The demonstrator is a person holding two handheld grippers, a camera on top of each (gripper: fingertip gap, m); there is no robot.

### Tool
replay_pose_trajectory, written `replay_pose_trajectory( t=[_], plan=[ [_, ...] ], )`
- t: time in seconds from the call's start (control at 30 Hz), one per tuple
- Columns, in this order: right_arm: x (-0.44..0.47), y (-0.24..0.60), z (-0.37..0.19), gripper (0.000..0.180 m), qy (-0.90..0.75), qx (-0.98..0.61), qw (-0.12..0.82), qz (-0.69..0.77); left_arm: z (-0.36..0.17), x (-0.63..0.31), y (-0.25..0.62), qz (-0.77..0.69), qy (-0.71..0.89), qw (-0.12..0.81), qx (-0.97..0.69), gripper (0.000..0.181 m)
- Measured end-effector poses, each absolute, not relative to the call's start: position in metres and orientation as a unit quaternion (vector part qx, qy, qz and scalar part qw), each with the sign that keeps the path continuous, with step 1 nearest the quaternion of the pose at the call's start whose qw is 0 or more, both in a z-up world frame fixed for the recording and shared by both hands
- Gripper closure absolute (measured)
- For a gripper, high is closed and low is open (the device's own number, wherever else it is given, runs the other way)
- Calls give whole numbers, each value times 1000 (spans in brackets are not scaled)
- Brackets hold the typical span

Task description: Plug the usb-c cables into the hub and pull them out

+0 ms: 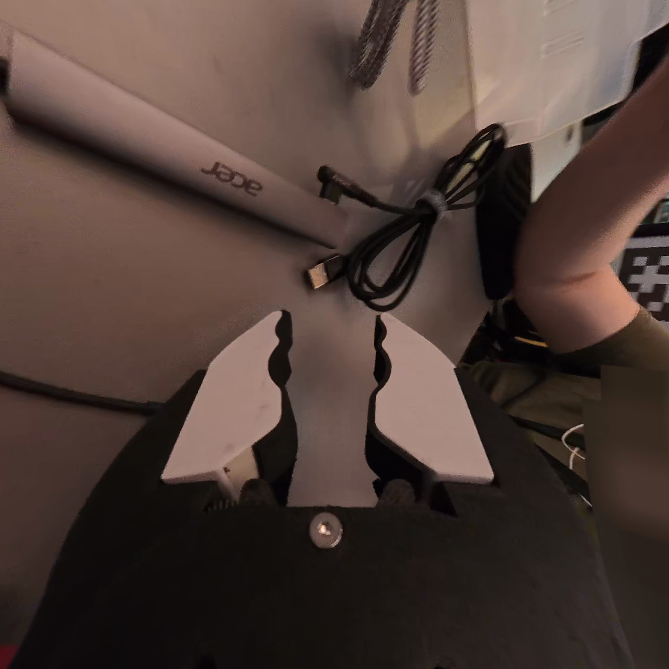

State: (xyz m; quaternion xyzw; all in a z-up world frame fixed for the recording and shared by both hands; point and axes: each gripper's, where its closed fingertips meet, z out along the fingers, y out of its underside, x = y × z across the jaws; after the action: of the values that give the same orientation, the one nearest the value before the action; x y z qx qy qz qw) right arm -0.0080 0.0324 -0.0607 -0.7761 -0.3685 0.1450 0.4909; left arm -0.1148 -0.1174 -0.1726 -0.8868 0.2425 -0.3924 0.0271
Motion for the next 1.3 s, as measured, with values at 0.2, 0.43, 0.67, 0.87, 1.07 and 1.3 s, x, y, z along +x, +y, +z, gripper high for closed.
replay_pose_trajectory(
  t=[0.2,0.43,0.67,0.87,1.07,1.3],
  plan=[
    [-41,4,-54,177,-451,-722,486,199,-71,-109,-75,-488,256,296,-780,149],
    [-62,-18,-61,177,-528,-676,476,194,-36,-112,-54,-499,246,449,-699,137],
    [-79,-39,-75,177,-595,-638,453,181,-51,-98,-54,-514,267,411,-704,133],
    [-86,-48,-87,176,-630,-620,437,166,-57,-93,-55,-510,283,403,-705,164],
    [-86,-49,-96,176,-643,-613,426,171,-67,-93,-51,-533,266,374,-711,174],
    [-94,-32,-82,147,-600,-587,520,159,-61,-103,-36,-595,165,362,-698,175]
  ],
)
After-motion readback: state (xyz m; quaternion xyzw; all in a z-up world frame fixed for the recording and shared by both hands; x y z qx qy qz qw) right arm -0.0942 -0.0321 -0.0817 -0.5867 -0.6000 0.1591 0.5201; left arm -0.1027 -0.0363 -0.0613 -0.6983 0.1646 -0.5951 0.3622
